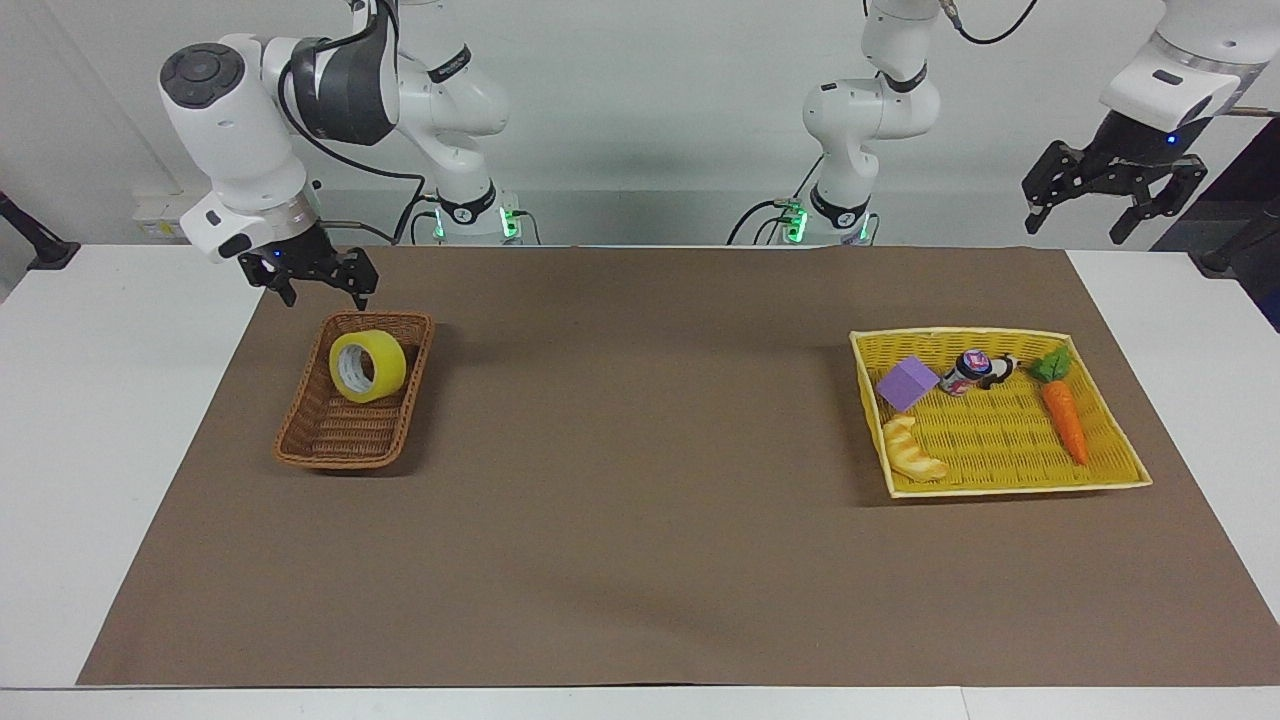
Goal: Move tape to another basket
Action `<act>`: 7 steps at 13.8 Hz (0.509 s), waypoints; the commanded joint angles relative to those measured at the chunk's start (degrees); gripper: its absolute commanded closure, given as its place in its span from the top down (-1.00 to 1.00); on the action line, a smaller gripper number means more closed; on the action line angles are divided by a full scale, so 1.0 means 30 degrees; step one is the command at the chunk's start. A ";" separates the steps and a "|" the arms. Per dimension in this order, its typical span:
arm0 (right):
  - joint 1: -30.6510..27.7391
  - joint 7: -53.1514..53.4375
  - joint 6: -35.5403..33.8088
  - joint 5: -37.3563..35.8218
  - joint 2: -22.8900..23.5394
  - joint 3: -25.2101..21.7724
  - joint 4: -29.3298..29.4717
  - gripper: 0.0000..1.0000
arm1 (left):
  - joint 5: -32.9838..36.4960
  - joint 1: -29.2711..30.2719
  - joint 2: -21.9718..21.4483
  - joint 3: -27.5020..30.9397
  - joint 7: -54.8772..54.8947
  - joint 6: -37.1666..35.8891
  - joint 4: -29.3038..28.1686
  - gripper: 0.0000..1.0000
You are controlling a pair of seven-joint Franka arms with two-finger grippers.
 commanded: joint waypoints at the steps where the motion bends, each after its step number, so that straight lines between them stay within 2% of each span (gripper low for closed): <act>1: -0.0155 0.0497 -0.1775 0.1082 -0.0104 0.0063 0.1434 1.00 | 0.0031 0.0286 -0.0291 -0.0220 -0.0050 -0.0181 -0.0184 1.00; 4: -0.0126 0.0559 -0.2598 0.1170 -0.0309 0.0092 0.1936 1.00 | 0.0031 0.0286 -0.0291 -0.0220 -0.0050 -0.0152 -0.0184 1.00; 7: 0.0020 0.0734 -0.3855 0.1665 0.0448 0.0297 0.4096 1.00 | 0.0031 0.0286 -0.0291 -0.0249 -0.0050 -0.0181 -0.0184 1.00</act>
